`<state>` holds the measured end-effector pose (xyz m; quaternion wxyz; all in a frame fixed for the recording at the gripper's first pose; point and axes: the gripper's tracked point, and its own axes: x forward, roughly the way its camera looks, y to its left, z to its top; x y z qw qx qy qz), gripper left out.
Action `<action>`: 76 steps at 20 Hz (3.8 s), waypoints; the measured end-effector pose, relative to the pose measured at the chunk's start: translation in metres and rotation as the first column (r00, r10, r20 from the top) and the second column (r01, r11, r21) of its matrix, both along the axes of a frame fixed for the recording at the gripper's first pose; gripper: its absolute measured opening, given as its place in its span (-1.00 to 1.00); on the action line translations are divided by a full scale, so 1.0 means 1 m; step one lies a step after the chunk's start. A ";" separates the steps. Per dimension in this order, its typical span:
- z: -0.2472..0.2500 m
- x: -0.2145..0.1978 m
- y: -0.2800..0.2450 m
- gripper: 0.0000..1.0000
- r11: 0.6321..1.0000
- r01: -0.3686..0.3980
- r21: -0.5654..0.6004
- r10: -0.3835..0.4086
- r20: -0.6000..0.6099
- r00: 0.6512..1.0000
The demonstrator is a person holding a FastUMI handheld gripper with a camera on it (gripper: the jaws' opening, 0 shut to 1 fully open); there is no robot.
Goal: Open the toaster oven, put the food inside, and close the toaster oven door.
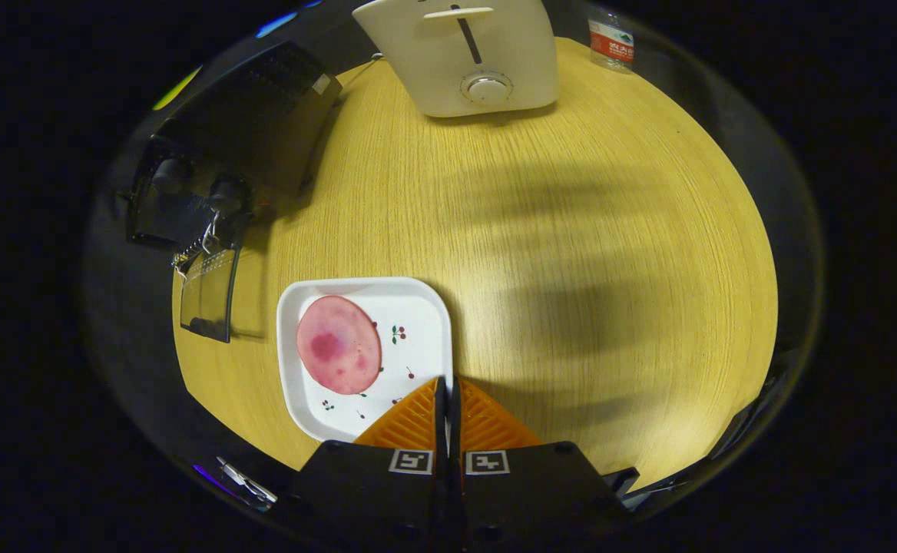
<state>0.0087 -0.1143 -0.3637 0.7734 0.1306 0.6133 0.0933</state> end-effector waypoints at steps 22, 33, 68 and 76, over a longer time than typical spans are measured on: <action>0.135 -0.122 0.060 -0.97 0.778 0.434 0.453 -0.519 0.076 0.851; 0.182 -0.089 0.147 -0.98 0.731 0.392 0.559 -0.504 0.053 0.862; 0.112 0.147 0.308 -0.96 0.368 0.669 0.646 -0.791 -0.161 0.590; 0.118 0.158 0.325 -0.84 0.292 0.688 0.665 -0.818 -0.199 0.540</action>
